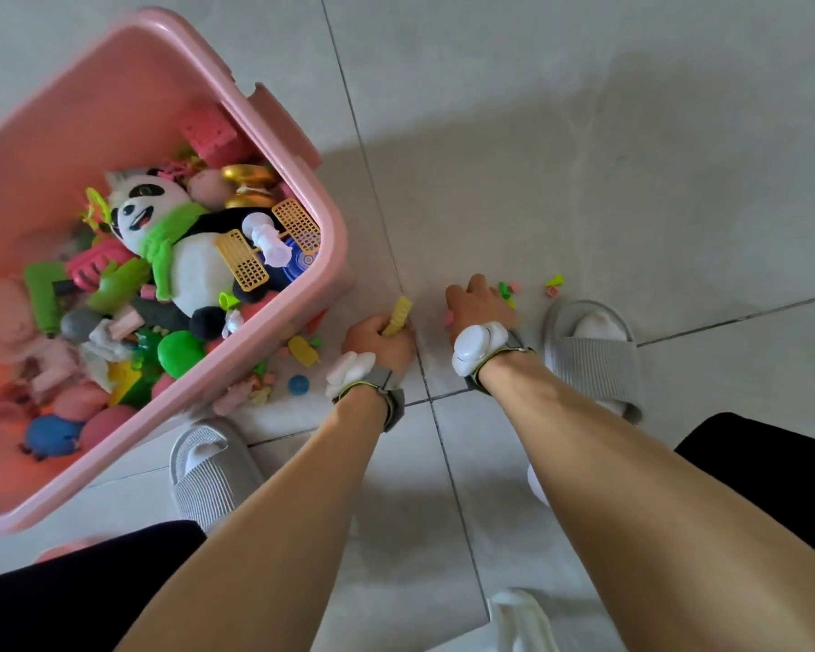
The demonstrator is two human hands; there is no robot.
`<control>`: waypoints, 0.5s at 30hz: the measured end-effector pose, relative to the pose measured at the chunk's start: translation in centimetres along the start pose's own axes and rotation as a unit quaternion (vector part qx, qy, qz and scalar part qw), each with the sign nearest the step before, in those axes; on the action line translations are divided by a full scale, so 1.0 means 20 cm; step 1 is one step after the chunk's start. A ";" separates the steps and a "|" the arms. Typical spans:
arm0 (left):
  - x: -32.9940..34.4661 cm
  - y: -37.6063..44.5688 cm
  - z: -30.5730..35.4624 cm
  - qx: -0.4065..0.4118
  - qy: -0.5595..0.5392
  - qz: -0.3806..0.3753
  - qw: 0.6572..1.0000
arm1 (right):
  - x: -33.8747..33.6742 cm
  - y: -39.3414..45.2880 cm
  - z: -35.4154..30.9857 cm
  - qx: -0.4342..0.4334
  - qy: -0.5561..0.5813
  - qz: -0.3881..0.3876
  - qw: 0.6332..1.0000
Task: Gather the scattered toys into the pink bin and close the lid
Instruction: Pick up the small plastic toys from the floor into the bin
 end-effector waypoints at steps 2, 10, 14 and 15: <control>-0.01 0.00 -0.02 -0.010 -0.010 -0.001 1.000 | 0.03 -0.01 -0.02 -0.003 0.005 -0.001 1.000; -0.06 -0.06 0.00 -0.013 0.005 -0.008 1.000 | 0.04 -0.04 -0.04 -0.008 -0.010 -0.038 0.999; -0.09 -0.05 -0.02 -0.006 0.001 0.003 1.000 | 0.05 -0.07 -0.07 -0.031 0.011 0.005 0.999; -0.09 -0.04 -0.02 -0.003 0.002 0.007 1.000 | 0.05 -0.08 -0.07 -0.036 0.012 0.019 0.999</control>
Point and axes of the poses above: each hand's wrist, its own y-axis towards the middle knuckle, its own x-axis out of the palm, z = x × y, the point moved 7 cm from there along y, towards the middle knuckle, and after that the axes turned 1 degree about y, right-handed, at the moved point
